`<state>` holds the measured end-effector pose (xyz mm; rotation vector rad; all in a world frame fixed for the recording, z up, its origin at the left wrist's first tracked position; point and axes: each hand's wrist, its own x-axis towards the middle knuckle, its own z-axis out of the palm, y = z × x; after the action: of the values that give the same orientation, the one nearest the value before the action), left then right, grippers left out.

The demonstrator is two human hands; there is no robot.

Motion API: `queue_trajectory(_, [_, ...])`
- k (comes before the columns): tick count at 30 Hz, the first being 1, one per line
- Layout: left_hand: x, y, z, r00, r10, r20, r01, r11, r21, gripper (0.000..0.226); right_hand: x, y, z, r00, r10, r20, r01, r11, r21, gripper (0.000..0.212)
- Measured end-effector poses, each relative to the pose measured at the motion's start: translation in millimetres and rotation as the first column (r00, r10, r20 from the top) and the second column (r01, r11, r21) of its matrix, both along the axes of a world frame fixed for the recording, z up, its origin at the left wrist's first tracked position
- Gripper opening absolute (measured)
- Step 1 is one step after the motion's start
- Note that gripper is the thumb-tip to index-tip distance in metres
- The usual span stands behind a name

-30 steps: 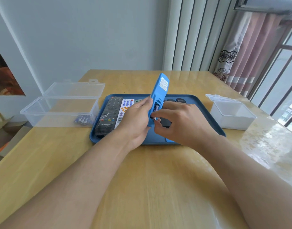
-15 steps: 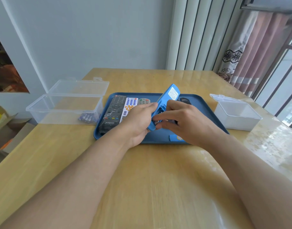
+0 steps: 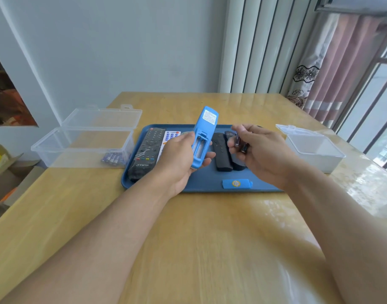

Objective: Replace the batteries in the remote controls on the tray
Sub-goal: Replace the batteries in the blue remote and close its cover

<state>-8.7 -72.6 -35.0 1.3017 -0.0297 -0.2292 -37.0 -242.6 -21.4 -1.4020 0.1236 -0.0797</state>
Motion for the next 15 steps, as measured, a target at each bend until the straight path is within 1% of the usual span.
queue_trajectory(3, [2, 1, -1, 1.000, 0.028, -0.014, -0.028, 0.999, -0.014, 0.032, -3, -5, -1, 0.989, 0.131, -0.069, -0.135, 0.989, -0.061, 0.013])
queue_trajectory(4, [2, 1, -2, 0.999, 0.036, -0.017, -0.037, 0.999, -0.018, 0.032, -4, -6, -2, 0.984, 0.161, -0.079, -0.168, 0.982, -0.082, 0.015])
queue_trajectory(7, [4, 0, -1, 0.998, 0.066, -0.014, -0.066, 0.997, -0.036, 0.032, -5, -5, -2, 0.977, 0.203, -0.066, -0.209, 0.972, -0.108, 0.025])
queue_trajectory(10, [6, 0, -1, 0.994, 0.109, -0.001, -0.109, 0.993, -0.035, 0.035, -5, -6, -4, 0.971, 0.236, -0.037, -0.238, 0.954, -0.183, 0.027])
queue_trajectory(12, [6, 0, 2, 0.988, 0.152, 0.002, -0.151, 0.986, -0.067, 0.036, -5, -4, -6, 0.971, 0.240, -0.022, -0.235, 0.921, -0.311, 0.027])
queue_trajectory(15, [8, 7, 10, 0.973, 0.229, 0.019, -0.223, 0.961, -0.165, 0.036, -1, 4, -4, 0.981, 0.196, 0.004, -0.161, 0.816, -0.555, 0.030])
